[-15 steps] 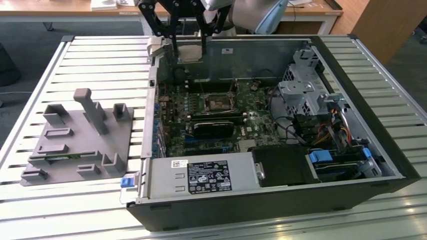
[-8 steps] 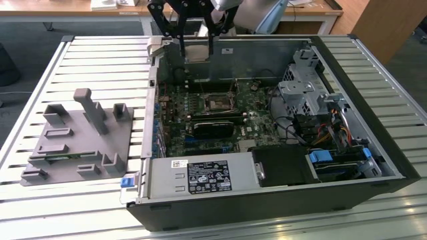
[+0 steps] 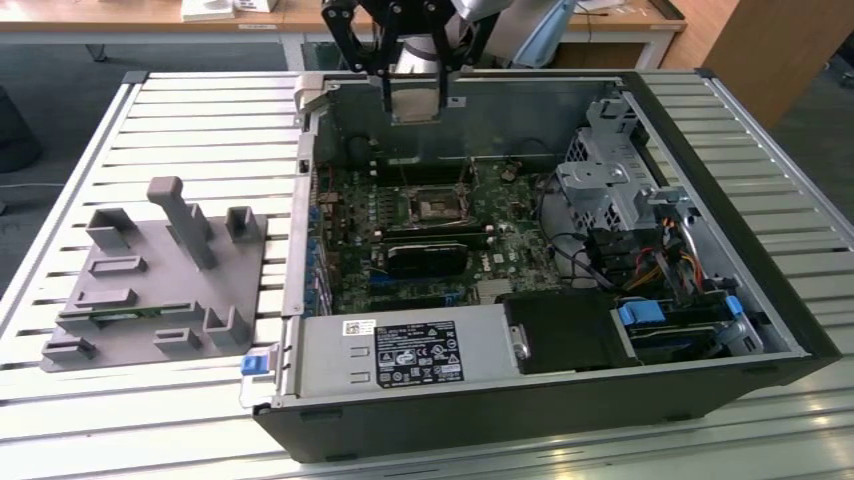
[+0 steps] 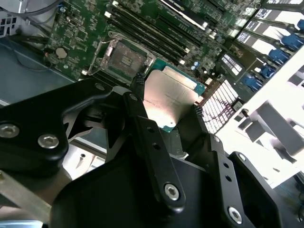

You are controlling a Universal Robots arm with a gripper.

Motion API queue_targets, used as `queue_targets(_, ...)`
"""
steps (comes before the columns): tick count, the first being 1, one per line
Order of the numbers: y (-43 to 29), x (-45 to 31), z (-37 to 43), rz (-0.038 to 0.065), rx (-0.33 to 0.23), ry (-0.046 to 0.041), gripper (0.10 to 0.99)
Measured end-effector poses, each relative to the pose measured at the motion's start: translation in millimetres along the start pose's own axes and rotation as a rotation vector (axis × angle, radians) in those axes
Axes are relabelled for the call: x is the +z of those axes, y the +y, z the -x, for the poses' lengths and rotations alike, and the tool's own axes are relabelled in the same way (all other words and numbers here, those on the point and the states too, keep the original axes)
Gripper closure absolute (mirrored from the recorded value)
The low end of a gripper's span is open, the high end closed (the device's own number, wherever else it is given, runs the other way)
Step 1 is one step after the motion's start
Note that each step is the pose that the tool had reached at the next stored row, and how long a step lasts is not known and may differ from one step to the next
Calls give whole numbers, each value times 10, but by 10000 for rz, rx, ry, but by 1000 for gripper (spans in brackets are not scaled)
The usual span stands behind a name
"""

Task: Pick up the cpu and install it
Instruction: 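Pick up the cpu and move it towards the insertion slot, then place the cpu into insertion slot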

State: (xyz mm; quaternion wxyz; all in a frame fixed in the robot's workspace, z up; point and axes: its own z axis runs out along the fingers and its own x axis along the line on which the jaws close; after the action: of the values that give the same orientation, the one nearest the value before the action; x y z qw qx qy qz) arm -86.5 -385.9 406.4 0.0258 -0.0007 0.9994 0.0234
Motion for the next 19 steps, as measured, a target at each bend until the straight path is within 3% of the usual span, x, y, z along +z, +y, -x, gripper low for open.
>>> queue_targets(11, 94, 28, 252, 25, -5, -127, 557)
queue_targets(15, 102, 47, 347, 72, -1, -122, 557)
queue_targets(17, 102, 57, 414, 71, 4, -27, 557)
queue_targets(19, 101, 68, 460, 72, 13, 173, 557)
